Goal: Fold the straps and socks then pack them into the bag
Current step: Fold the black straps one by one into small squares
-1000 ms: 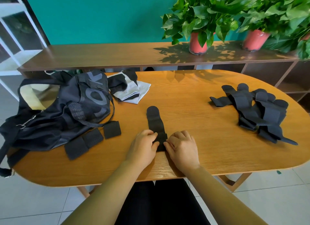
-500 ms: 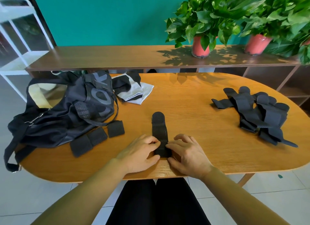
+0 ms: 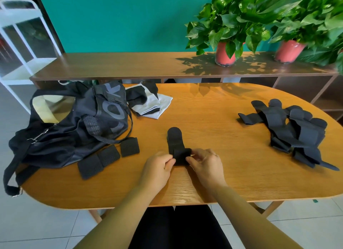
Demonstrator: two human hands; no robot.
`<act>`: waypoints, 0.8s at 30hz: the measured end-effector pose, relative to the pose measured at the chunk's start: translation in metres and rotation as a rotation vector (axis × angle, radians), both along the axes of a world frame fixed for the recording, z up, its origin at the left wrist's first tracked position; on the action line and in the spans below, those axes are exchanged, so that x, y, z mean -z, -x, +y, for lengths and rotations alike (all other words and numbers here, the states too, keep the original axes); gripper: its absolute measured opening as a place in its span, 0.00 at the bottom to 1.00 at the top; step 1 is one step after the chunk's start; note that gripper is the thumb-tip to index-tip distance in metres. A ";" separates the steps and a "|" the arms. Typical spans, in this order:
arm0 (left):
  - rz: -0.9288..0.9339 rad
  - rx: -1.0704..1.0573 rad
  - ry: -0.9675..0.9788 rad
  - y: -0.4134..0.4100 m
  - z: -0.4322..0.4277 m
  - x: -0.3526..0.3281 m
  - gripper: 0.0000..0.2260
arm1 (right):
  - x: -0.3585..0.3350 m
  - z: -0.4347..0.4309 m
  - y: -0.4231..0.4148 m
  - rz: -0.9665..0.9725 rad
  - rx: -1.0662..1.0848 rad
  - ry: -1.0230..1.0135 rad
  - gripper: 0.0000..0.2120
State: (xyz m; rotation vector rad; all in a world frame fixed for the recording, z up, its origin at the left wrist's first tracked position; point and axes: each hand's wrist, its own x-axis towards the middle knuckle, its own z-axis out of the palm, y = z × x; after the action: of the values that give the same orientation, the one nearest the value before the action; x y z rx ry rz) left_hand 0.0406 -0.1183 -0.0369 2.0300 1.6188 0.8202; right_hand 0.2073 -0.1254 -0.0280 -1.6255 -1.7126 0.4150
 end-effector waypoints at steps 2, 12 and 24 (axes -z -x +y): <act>0.004 -0.044 -0.013 -0.003 0.002 0.004 0.07 | -0.001 0.000 0.004 -0.009 0.029 0.009 0.09; 0.060 -0.165 0.151 -0.009 0.013 0.001 0.12 | -0.005 0.009 0.016 -0.156 0.097 0.096 0.09; 0.300 0.039 0.049 -0.005 0.014 -0.006 0.19 | 0.006 0.019 0.016 -0.293 0.113 0.056 0.11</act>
State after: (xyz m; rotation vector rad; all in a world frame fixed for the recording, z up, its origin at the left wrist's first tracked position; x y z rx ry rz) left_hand 0.0454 -0.1045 -0.0305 2.2249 1.7275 0.4730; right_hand 0.1913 -0.1069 -0.0343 -1.8883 -1.8210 0.1763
